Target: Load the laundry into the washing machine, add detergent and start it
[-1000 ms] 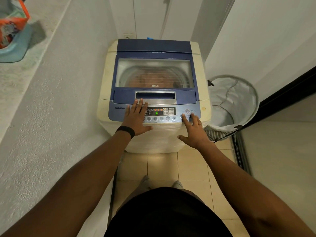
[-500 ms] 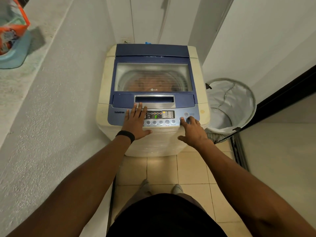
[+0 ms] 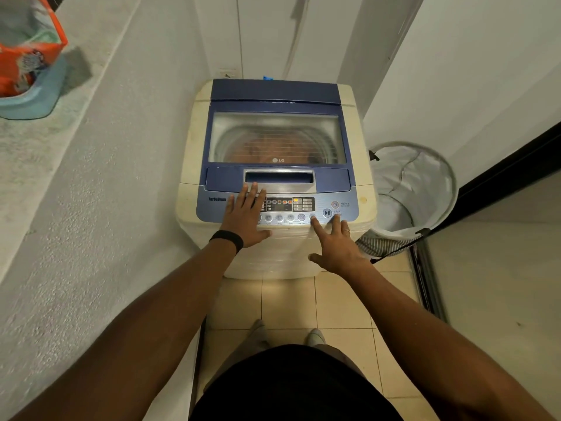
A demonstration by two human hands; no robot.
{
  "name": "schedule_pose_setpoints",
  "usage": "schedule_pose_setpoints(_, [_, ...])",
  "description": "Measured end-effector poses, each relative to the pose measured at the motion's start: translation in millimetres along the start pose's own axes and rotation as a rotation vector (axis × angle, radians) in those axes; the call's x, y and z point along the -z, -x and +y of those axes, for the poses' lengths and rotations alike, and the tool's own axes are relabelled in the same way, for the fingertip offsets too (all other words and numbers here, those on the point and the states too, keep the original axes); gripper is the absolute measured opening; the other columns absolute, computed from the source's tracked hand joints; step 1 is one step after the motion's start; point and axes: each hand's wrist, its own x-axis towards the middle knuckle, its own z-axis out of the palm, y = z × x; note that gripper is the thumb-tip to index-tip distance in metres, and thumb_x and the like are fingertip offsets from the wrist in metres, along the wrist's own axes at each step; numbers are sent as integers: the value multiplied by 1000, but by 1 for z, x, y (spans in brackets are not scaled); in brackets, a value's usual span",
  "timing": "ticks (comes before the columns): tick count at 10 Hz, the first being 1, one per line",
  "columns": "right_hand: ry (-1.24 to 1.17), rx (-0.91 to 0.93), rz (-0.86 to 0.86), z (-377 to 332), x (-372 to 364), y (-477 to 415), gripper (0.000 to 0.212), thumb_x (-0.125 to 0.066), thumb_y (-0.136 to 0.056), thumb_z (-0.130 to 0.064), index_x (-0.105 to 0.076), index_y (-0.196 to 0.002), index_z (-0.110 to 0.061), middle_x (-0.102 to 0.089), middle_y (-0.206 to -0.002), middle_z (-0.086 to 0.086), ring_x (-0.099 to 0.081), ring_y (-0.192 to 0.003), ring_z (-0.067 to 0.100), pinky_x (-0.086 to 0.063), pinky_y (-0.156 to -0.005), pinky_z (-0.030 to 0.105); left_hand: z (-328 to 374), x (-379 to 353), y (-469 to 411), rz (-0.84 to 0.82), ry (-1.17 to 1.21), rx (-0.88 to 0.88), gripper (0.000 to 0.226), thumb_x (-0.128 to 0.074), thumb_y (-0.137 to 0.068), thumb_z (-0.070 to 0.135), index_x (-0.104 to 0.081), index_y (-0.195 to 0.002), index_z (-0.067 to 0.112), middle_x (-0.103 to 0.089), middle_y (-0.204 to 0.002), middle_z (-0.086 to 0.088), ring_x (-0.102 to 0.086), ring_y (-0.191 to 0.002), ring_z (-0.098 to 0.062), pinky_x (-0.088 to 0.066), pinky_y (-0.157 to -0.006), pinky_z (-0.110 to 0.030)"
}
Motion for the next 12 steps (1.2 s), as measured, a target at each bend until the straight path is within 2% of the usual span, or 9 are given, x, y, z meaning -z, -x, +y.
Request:
schedule_pose_setpoints(1, [27, -10, 13, 0, 4, -1, 99, -69, -94, -46, 0, -163, -33, 2, -166, 27, -4, -154, 50, -35, -117, 55, 0, 0, 0, 3, 4, -1, 113, -64, -89, 66, 7, -165, 20, 16, -172, -8, 16, -158, -31, 3, -127, -54])
schedule_pose_setpoints(2, [50, -14, 33, 2, 11, -5, 94, -75, -91, -39, -13, -161, -36, -18, -159, 24, -25, -147, 46, -44, -109, 53, 1, -1, 0, 5, 9, 2, 114, -64, -89, 66, 7, -164, 20, 17, -172, -8, 16, -158, -31, 4, -127, -53])
schedule_pose_setpoints(3, [80, -11, 28, 3, 20, -10, 91, -78, -87, -35, -21, -159, -37, -30, -151, 19, -41, -135, 40, -48, -102, 50, 2, -2, 1, 5, 4, 6, 114, -64, -89, 66, 9, -164, 20, 18, -172, -8, 17, -158, -30, 5, -126, -53])
schedule_pose_setpoints(4, [93, 11, -6, 1, 28, -12, 89, -78, -86, -41, -27, -159, -36, -31, -154, 18, -45, -134, 39, -48, -104, 50, 1, -1, 0, 0, 4, -1, 114, -64, -89, 66, 8, -165, 20, 16, -172, -8, 16, -158, -30, 4, -127, -53])
schedule_pose_setpoints(5, [43, 11, 19, 1, 30, -13, 77, -75, -87, -49, -37, -153, -36, -37, -150, 16, -50, -130, 38, -50, -103, 48, -1, 1, -1, -1, -1, -8, 112, -64, -89, 66, 6, -165, 20, 13, -172, -8, 14, -159, -30, 2, -127, -53])
schedule_pose_setpoints(7, [6, 10, 107, 5, 37, -14, 60, -70, -91, -47, -44, -143, -33, -51, -140, 11, -59, -119, 33, -56, -92, 46, -4, 1, -1, 2, -10, -17, 111, -64, -90, 65, 5, -165, 20, 12, -173, -7, 13, -159, -30, 0, -128, -53])
schedule_pose_setpoints(9, [-12, 8, 148, 6, 33, -16, 59, -71, -89, -46, -43, -139, -28, -51, -136, 10, -59, -115, 33, -56, -88, 45, -4, 0, -1, -6, -29, -18, 111, -62, -90, 66, 6, -165, 21, 13, -173, -7, 12, -159, -30, -3, -128, -54])
schedule_pose_setpoints(12, [23, 13, 175, 6, 34, -19, 60, -68, -90, -55, -44, -139, -29, -48, -140, 9, -55, -123, 32, -54, -90, 46, 0, 4, 0, 17, -38, -3, 108, -57, -91, 71, 4, -165, 21, 10, -173, -8, 10, -159, -30, -3, -128, -55])
